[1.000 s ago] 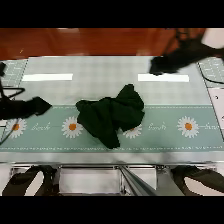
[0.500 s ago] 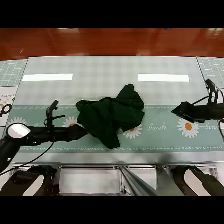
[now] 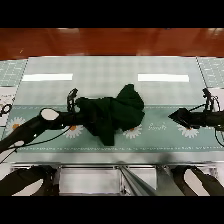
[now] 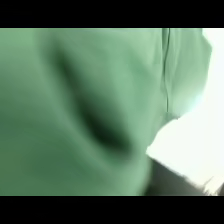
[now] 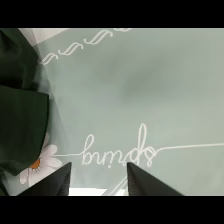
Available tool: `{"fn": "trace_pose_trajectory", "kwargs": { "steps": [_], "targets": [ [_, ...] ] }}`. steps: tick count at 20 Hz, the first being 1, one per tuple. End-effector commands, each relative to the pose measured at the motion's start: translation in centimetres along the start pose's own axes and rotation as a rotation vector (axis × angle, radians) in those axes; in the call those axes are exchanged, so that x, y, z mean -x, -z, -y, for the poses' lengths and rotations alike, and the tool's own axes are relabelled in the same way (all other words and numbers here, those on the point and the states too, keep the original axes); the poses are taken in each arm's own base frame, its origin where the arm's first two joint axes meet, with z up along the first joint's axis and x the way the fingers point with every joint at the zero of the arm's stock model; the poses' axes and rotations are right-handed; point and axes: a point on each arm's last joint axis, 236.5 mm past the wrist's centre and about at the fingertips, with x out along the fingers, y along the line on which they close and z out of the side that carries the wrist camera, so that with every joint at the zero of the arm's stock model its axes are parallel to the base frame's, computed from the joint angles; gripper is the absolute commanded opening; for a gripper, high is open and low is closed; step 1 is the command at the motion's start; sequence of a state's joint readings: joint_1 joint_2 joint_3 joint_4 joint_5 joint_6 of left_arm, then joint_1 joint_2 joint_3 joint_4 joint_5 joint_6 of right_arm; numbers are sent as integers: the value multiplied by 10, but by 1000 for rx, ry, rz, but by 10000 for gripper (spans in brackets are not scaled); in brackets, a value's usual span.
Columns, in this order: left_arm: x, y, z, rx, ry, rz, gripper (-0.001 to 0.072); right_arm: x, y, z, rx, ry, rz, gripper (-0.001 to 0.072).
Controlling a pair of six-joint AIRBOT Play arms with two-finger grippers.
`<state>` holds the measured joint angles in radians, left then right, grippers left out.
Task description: Fold the shirts.
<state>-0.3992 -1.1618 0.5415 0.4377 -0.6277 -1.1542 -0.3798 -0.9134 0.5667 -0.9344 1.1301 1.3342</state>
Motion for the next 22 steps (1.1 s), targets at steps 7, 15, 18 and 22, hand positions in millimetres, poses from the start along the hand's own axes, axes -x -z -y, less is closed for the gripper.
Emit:
{"fn": "trace_pose_trajectory", "kwargs": {
  "steps": [7, 15, 18, 22],
  "targets": [
    [23, -26, -12, -11, 24, -99, 17, -74, -6, -51, 36, -119, -98, 405],
    [39, -32, -9, -21, 44, -78, 18, -131, -40, -80, 17, -238, -320, 405],
    [39, -33, -9, -21, 45, -77, 18, -143, -42, -88, 28, -268, -360, 405],
    [39, -35, -10, -20, 40, -66, 18, -158, -37, -112, 108, -274, -390, 377]
  ]
}}
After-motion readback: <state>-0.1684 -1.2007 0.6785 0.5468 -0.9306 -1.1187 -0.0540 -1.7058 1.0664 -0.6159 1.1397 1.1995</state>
